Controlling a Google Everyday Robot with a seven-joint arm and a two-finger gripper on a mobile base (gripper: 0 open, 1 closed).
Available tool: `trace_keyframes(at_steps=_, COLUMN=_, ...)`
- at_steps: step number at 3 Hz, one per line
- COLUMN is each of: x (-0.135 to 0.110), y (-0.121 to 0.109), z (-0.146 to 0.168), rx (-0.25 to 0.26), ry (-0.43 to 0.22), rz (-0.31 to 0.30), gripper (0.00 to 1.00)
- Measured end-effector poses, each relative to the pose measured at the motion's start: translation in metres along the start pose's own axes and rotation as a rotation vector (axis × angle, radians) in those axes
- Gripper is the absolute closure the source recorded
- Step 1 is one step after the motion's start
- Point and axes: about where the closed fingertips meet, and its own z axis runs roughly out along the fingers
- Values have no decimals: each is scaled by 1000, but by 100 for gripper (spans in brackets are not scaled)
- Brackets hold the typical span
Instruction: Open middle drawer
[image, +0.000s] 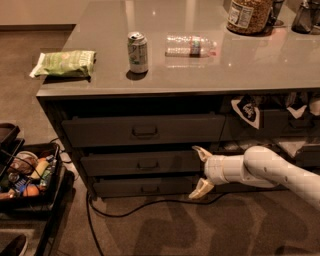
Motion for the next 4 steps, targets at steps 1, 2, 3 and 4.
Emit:
trace_keyframes(at_steps=1, x=12, y=-4, z=29, rx=-34, ry=-32, rz=9, gripper=0)
trace_keyframes(at_steps=2, x=23, y=-14, z=67, rx=-41, ry=-67, rz=13, gripper=0)
trace_keyframes(at_steps=3, x=30, y=-19, z=97, rx=-43, ry=-52, rz=15, gripper=0)
trace_keyframes(at_steps=4, x=39, y=13, z=136, rx=-53, ry=1, rz=39, gripper=0)
